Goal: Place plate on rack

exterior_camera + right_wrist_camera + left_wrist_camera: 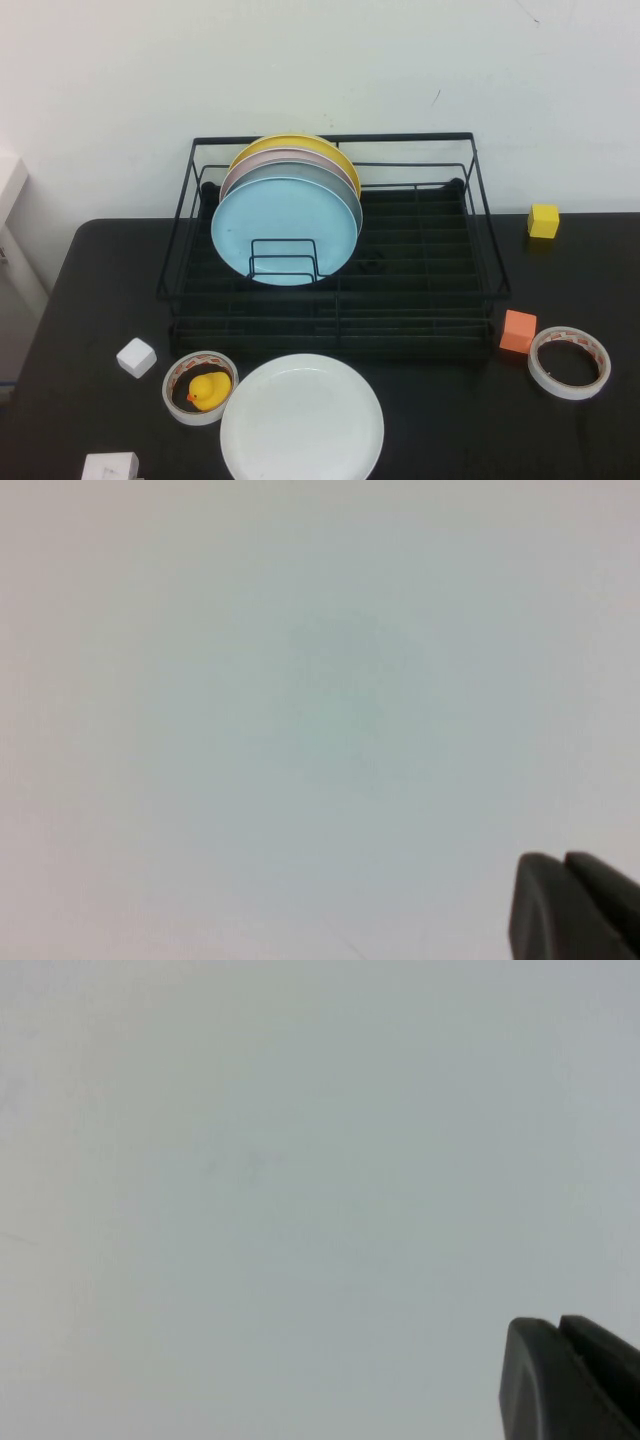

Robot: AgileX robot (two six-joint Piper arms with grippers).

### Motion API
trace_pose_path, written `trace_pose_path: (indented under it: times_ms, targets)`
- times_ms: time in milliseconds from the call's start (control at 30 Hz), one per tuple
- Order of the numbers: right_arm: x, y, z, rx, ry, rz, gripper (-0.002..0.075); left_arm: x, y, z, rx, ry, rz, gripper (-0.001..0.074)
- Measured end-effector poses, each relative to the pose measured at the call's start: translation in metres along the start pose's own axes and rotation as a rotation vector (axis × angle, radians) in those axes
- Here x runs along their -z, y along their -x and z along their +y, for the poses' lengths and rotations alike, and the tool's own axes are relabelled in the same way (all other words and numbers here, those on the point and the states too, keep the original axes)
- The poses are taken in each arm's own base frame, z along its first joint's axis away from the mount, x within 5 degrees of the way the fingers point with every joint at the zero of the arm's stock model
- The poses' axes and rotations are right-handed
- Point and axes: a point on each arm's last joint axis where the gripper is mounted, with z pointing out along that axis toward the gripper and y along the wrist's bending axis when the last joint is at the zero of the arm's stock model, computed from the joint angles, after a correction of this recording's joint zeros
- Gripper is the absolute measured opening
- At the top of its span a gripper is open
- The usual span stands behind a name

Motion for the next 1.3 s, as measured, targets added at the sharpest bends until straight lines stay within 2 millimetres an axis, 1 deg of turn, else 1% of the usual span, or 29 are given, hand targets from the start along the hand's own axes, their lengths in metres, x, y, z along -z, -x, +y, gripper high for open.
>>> trace_pose_path:
  times_ms: [100, 133, 200, 233, 300, 400, 500, 533, 600, 700, 800, 867, 933, 1000, 1100, 1167, 1300]
  targets:
    - [0.0, -0.004, -0.001, -0.073, -0.012, 0.046, -0.0002, 0.0, 0.007, 0.0, 0.206, -0.003, -0.076, -0.0002]
    - [0.0, -0.005, -0.002, -0.087, -0.021, 0.079, -0.0002, 0.0, 0.007, 0.001, 0.237, -0.003, -0.079, -0.0002]
    - [-0.002, -0.006, -0.004, -0.104, -0.055, 0.188, -0.0002, -0.001, 0.006, 0.0, 0.265, 0.011, -0.025, -0.0002]
    - [-0.003, -0.005, -0.006, -0.102, -0.077, 0.243, -0.0002, -0.004, 0.007, -0.001, 0.274, 0.023, 0.027, -0.0002]
    - [-0.005, 0.003, -0.009, -0.083, -0.12, 0.323, -0.0002, -0.008, 0.013, -0.006, 0.299, 0.046, 0.124, -0.0002]
    - [-0.007, 0.02, -0.014, -0.027, -0.171, 0.387, -0.0002, -0.016, 0.025, -0.014, 0.331, 0.076, 0.261, -0.0002]
    - [-0.01, 0.035, -0.018, 0.016, -0.211, 0.439, -0.0002, -0.029, 0.027, -0.018, 0.332, 0.123, 0.418, -0.0002]
    - [-0.012, 0.037, -0.019, 0.028, -0.22, 0.478, -0.0002, -0.035, 0.026, -0.019, 0.325, 0.144, 0.483, -0.0002]
    - [-0.017, 0.034, -0.021, 0.057, -0.221, 0.601, -0.0002, -0.044, 0.023, -0.02, 0.288, 0.184, 0.606, -0.0002]
    - [-0.027, 0.023, -0.017, 0.091, -0.14, 0.819, -0.0002, -0.058, 0.018, -0.017, 0.154, 0.242, 0.806, -0.0002]
    - [-0.04, 0.011, -0.005, 0.058, 0.037, 1.023, -0.0002, -0.065, 0.008, -0.011, 0.0, 0.278, 0.963, -0.0002]
    - [-0.049, 0.002, 0.004, 0.004, 0.167, 1.126, -0.0002, -0.066, 0.0, -0.006, -0.054, 0.305, 1.053, -0.0002]
    - [-0.058, -0.01, 0.016, -0.1, 0.293, 1.189, -0.0002, -0.064, -0.006, -0.004, -0.044, 0.33, 1.123, -0.0002]
    - [-0.066, -0.022, 0.025, -0.205, 0.385, 1.208, -0.0002, -0.062, -0.011, -0.006, 0.031, 0.358, 1.177, -0.0002]
    - [-0.077, -0.041, 0.036, -0.327, 0.512, 1.171, -0.0002, -0.059, -0.017, -0.012, 0.174, 0.37, 1.241, -0.0002]
    - [-0.083, -0.056, 0.039, -0.382, 0.547, 1.159, -0.0002, -0.057, -0.018, -0.016, 0.221, 0.362, 1.274, -0.0002]
    - [-0.096, -0.092, 0.038, -0.485, 0.512, 1.205, -0.0002, -0.051, -0.02, -0.017, 0.219, 0.362, 1.347, -0.0002]
